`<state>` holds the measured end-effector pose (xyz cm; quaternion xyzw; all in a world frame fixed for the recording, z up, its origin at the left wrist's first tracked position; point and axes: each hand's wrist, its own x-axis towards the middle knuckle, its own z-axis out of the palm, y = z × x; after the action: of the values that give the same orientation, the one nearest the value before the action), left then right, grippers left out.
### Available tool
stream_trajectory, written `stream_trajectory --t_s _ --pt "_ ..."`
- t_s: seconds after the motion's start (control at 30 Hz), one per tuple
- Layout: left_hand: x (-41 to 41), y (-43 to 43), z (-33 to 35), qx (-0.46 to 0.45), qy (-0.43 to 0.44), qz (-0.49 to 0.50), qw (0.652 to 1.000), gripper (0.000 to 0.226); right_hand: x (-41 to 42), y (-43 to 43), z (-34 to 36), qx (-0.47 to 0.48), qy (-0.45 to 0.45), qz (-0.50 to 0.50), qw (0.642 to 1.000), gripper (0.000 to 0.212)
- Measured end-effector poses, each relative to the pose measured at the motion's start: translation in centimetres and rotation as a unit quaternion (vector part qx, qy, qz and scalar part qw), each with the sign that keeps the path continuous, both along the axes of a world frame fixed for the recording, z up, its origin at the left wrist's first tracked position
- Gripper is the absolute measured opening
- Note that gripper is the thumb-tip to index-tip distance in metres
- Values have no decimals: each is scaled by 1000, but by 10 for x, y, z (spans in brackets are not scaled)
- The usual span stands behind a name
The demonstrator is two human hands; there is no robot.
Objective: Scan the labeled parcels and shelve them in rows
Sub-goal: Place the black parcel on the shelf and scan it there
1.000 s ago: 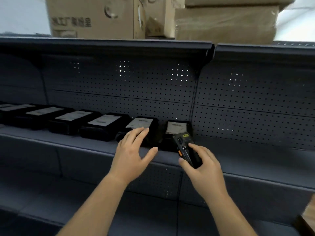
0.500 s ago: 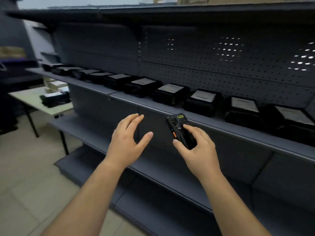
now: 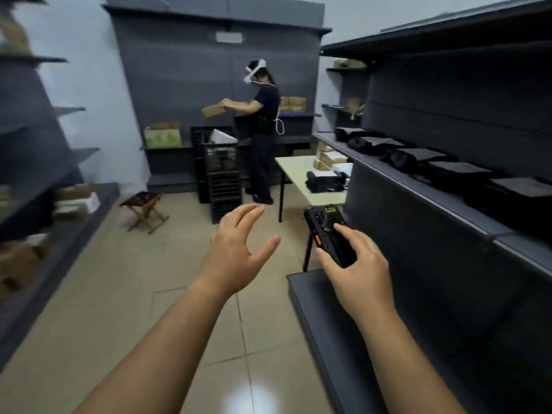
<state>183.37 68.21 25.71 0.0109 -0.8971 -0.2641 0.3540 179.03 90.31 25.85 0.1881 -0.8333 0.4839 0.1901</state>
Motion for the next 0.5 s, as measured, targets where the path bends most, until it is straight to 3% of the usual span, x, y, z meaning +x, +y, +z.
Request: stream_trajectory --t_s 0.2,0.5 --pt "-92 -122 -22 14 4 57 998 69 -116 -130 -19 25 17 52 998 53" --pt "-296 -247 -24 29 -51 29 998 62 -298 -254 -28 33 1 12 999 60"
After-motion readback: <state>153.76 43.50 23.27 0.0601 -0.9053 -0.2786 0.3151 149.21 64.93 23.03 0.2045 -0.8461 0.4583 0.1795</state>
